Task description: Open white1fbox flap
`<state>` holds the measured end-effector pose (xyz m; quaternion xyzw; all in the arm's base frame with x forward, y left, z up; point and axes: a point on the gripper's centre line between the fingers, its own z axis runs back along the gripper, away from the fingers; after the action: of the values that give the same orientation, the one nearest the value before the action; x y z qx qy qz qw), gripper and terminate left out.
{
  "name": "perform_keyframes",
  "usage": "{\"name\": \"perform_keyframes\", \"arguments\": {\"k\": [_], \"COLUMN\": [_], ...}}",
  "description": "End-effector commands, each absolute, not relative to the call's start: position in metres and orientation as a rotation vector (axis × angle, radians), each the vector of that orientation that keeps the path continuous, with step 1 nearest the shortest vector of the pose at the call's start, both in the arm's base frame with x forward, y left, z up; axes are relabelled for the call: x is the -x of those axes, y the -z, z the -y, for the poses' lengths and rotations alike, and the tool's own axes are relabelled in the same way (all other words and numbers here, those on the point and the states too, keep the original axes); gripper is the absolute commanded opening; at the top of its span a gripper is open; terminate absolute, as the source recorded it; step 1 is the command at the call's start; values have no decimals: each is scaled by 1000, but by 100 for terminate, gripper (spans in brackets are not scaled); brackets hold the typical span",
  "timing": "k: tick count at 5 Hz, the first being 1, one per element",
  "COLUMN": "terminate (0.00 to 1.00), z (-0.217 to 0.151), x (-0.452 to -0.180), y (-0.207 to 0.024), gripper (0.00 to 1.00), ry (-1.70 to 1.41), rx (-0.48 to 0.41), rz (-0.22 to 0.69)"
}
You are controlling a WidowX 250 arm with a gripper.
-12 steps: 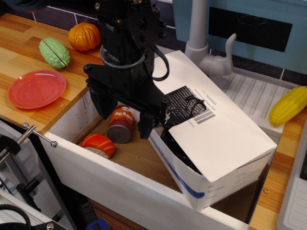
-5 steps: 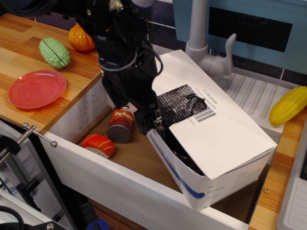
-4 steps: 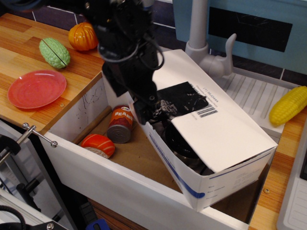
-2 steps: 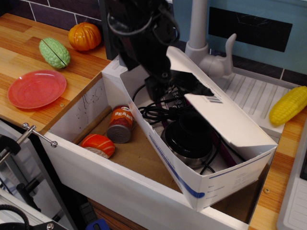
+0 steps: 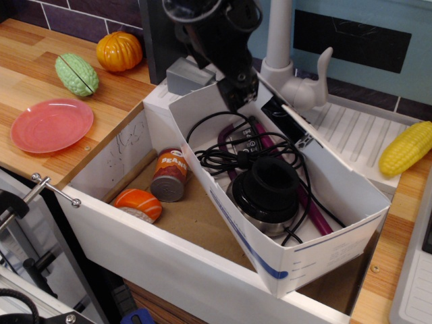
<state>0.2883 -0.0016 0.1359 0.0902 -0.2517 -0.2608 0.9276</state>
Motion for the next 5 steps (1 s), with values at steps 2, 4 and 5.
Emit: {"name": "perform_keyframes", "arguments": {"k": [2,4,5], "terminate": [0,0,0], "z": [33,56,58], "x": [-320,-335,-341], "y": [-155,-160,-160], "gripper": [100,100,100], "ry": [514,518,522], "rx": [-153,-163,-151], "rz": [554,575,594]}}
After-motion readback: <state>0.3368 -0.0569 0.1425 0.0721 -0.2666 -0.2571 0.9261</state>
